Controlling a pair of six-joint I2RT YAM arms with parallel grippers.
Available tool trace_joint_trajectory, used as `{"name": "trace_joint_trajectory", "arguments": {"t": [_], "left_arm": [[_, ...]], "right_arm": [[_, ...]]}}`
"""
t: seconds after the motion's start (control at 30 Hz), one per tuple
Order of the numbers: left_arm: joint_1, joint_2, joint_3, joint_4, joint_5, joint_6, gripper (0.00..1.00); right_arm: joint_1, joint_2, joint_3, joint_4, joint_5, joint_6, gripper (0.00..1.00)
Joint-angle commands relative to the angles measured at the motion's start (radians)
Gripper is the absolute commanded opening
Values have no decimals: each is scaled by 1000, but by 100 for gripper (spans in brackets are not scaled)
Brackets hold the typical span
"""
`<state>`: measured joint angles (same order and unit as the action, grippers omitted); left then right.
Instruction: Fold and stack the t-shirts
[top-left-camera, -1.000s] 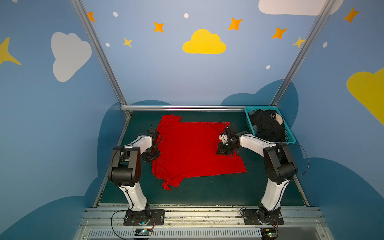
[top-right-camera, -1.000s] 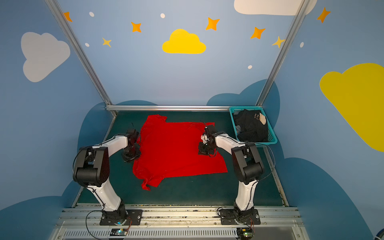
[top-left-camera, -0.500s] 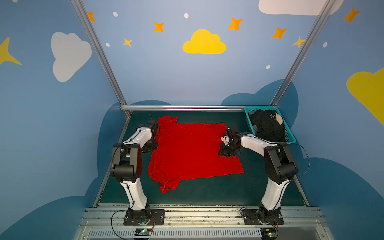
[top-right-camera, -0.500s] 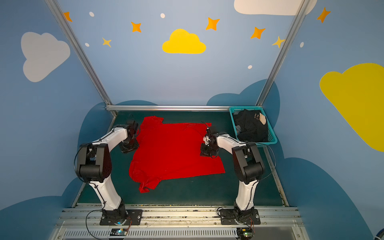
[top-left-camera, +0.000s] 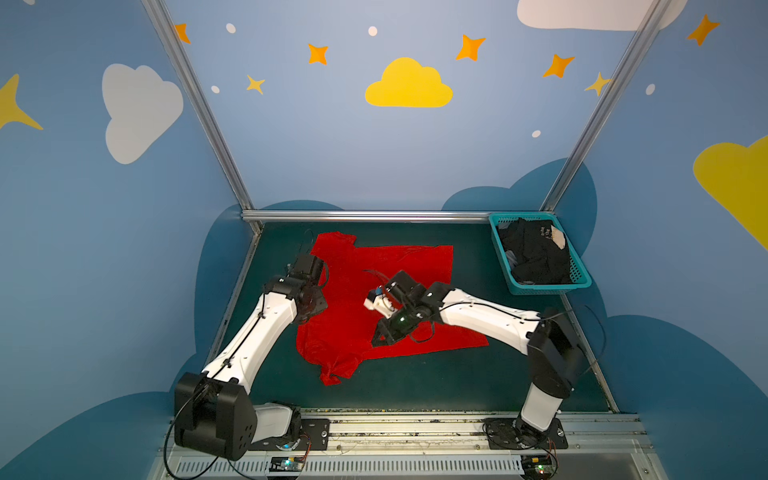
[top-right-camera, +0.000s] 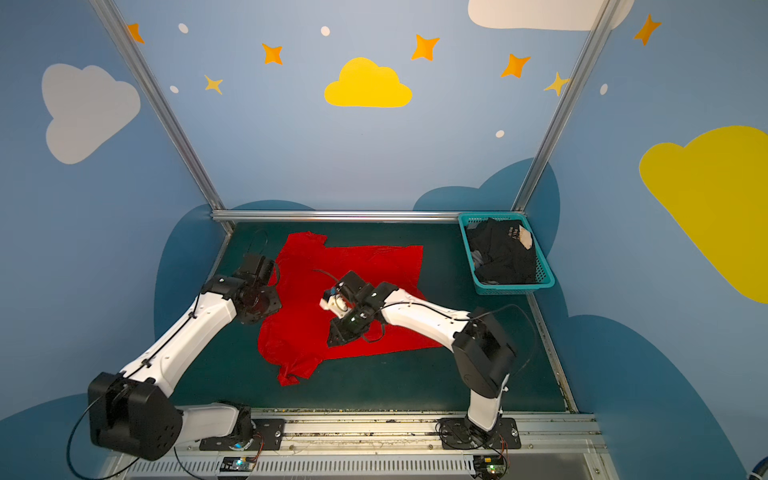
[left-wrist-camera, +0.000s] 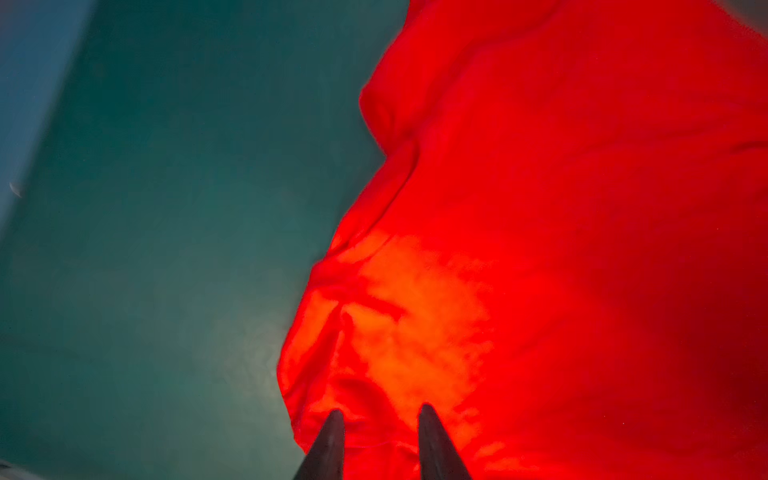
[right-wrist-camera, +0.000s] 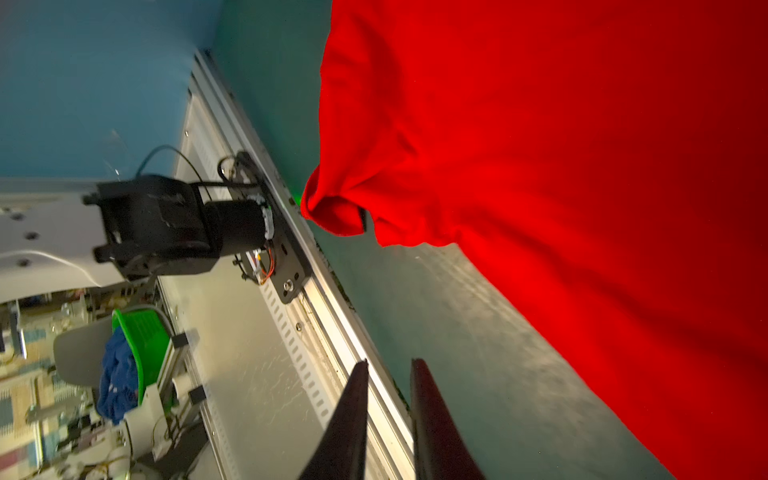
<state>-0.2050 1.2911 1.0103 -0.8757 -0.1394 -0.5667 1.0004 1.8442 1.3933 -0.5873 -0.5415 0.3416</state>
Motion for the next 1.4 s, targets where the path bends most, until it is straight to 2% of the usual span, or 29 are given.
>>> {"name": "trace_joint_trajectory", "arguments": {"t": [0.0, 0.1, 0.3, 0.6, 1.0, 1.07, 1.13, 1.27, 1.37], "left_arm": [[2, -36, -113, 68, 79, -61, 31], [4, -59, -181, 126, 101, -85, 32], [10, -9, -217, 173, 94, -95, 33], [47, 100, -233, 260, 134, -78, 32], [61, 79, -254, 290, 138, -76, 32], [67, 88, -258, 304, 139, -77, 32], [73, 106, -256, 311, 139, -74, 32], [84, 153, -239, 329, 111, -61, 32], [100, 204, -205, 328, 83, -48, 31]], "right_arm": [[47, 98, 48, -50, -6, 4, 28], [92, 167, 91, -69, 20, 3, 37], [143, 274, 193, -99, 49, 15, 43], [176, 405, 346, -215, 184, 18, 46], [197, 540, 490, -333, 360, 19, 47], [208, 561, 518, -367, 392, 13, 43], [218, 580, 541, -399, 420, 11, 32], [222, 589, 541, -427, 444, 8, 0], [219, 568, 515, -415, 449, 7, 0]]}}
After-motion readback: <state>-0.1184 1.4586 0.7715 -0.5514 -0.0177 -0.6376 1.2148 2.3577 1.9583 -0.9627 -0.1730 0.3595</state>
